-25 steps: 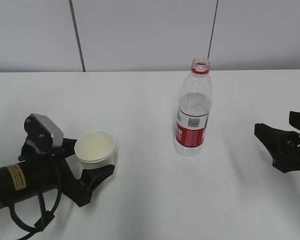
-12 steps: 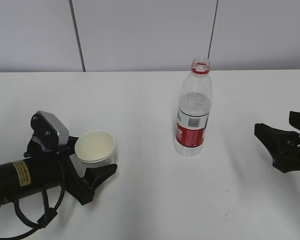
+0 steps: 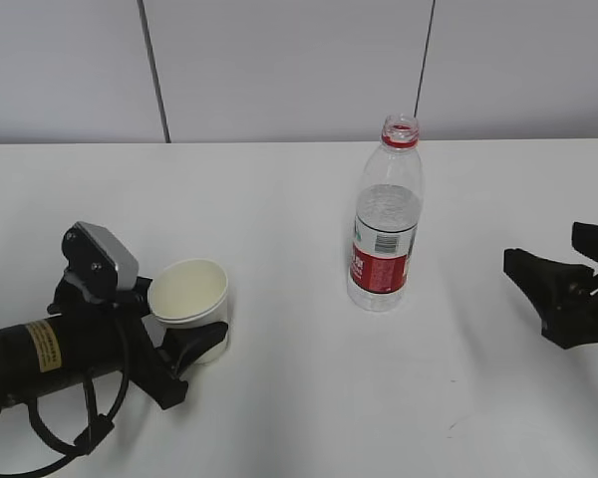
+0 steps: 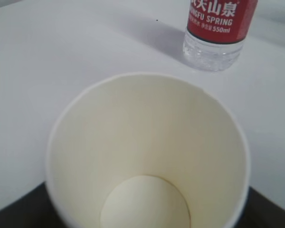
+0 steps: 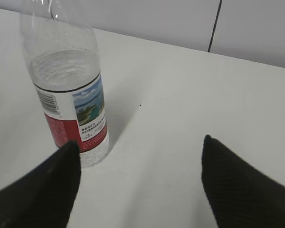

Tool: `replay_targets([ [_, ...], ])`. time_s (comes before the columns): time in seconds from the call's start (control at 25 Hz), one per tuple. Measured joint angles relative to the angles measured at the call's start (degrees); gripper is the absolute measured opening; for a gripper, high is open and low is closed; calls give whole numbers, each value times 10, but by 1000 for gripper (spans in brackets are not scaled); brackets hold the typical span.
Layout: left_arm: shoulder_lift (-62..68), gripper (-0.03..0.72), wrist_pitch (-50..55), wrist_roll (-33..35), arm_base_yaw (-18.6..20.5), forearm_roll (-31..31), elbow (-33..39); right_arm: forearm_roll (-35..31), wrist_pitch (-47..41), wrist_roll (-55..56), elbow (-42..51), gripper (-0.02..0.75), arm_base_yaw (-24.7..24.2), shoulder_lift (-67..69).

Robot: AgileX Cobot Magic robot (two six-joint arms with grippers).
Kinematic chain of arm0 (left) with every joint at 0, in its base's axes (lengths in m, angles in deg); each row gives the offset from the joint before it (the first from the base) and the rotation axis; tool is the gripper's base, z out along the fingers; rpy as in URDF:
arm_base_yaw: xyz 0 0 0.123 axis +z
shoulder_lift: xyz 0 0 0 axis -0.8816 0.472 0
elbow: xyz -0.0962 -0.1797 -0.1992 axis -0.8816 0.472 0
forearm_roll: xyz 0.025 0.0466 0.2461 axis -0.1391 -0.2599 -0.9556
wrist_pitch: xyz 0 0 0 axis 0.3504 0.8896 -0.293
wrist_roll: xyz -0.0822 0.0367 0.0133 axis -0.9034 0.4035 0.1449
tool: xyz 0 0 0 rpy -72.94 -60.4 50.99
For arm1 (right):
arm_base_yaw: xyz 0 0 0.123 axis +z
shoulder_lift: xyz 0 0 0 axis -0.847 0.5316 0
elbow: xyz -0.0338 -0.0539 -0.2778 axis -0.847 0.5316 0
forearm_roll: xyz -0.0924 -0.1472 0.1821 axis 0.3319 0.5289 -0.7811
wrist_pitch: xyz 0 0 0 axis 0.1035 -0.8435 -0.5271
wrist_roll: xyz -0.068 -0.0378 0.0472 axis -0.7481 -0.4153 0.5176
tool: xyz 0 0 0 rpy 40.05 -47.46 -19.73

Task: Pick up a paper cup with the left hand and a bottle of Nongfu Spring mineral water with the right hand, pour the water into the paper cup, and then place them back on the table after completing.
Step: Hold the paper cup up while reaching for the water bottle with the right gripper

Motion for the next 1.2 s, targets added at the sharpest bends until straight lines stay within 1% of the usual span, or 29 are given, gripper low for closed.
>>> replay_targets([
  [0.16, 0, 456, -12, 0, 0, 0, 0, 4, 6, 0, 0, 587, 0, 4],
  [0.28, 0, 454, -12, 0, 0, 0, 0, 11, 40, 0, 0, 587, 0, 33],
  [0.4, 0, 454, -12, 0, 0, 0, 0, 36, 99, 0, 0, 587, 0, 88],
  [0.52, 0, 453, -12, 0, 0, 0, 0, 62, 181, 0, -2, 587, 0, 152],
  [0.64, 0, 453, -12, 0, 0, 0, 0, 66, 250, -3, -6, 591, 0, 212],
  [0.84, 0, 453, -12, 0, 0, 0, 0, 106, 262, -10, -33, 592, 0, 271],
  [1.04, 0, 453, -6, 0, 0, 0, 0, 114, 268, -11, -79, 592, 0, 297],
  [1.2, 0, 452, -3, 0, 0, 0, 0, 139, 268, -11, -112, 592, 0, 318],
])
